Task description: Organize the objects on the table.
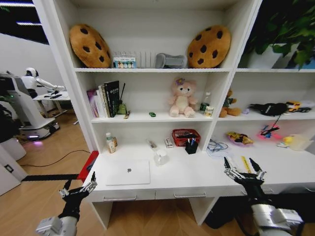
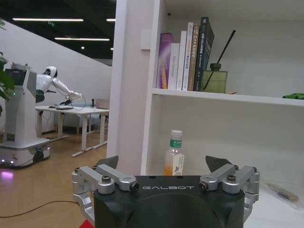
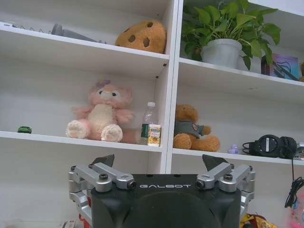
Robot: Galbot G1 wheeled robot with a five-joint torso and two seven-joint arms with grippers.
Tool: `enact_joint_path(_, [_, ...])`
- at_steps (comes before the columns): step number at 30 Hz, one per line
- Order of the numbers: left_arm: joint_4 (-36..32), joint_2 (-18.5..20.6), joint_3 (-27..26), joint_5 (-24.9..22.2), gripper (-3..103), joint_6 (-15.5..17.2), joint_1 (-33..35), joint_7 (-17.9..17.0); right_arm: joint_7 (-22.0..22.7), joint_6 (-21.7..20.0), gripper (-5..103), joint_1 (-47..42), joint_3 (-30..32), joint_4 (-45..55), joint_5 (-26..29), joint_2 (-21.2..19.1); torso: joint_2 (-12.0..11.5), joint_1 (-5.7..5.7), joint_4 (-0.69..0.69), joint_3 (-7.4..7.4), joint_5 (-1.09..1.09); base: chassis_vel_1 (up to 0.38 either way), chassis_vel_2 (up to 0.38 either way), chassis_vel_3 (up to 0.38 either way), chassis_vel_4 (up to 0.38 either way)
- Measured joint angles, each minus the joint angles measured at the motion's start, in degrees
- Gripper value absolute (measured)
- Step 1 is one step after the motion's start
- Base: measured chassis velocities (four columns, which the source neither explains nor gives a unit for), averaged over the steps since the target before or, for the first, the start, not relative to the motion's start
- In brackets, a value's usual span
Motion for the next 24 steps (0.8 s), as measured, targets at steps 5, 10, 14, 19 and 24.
enact_joint_path(5, [0.0, 0.0, 0.0, 0.0, 100, 0.0, 0.0, 0.0, 0.0, 0.0, 100, 0.0, 0.0, 0.0, 0.0, 0.0, 0.0, -0.01, 0.01, 0.0, 0.0, 0.172, -0.157, -0.17, 0.157])
enact_joint_path(10, [0.0, 0.0, 0.0, 0.0, 100, 0.0, 0.0, 0.0, 0.0, 0.0, 100, 0.0, 0.0, 0.0, 0.0, 0.0, 0.0, -0.01, 0.0, 0.0, -0.01, 0.175, -0.168, -0.162, 0.161])
enact_joint_path(14, [0.0, 0.0, 0.0, 0.0, 100, 0.0, 0.0, 0.0, 0.0, 0.0, 100, 0.0, 0.0, 0.0, 0.0, 0.0, 0.0, 0.0, 0.03, 0.0, -0.04, 0.158, -0.168, -0.151, 0.175])
enact_joint_path(19, [0.0, 0.0, 0.0, 0.0, 100, 0.0, 0.0, 0.0, 0.0, 0.0, 100, 0.0, 0.0, 0.0, 0.0, 0.0, 0.0, 0.0, 0.0, 0.0, -0.02, 0.162, -0.163, -0.165, 0.169])
enact_joint_path(24, [0.0, 0.0, 0.0, 0.0, 100, 0.0, 0.0, 0.0, 0.0, 0.0, 100, 0.0, 0.0, 0.0, 0.0, 0.0, 0.0, -0.01, 0.01, -0.01, -0.05, 0.171, -0.185, -0.182, 0.188])
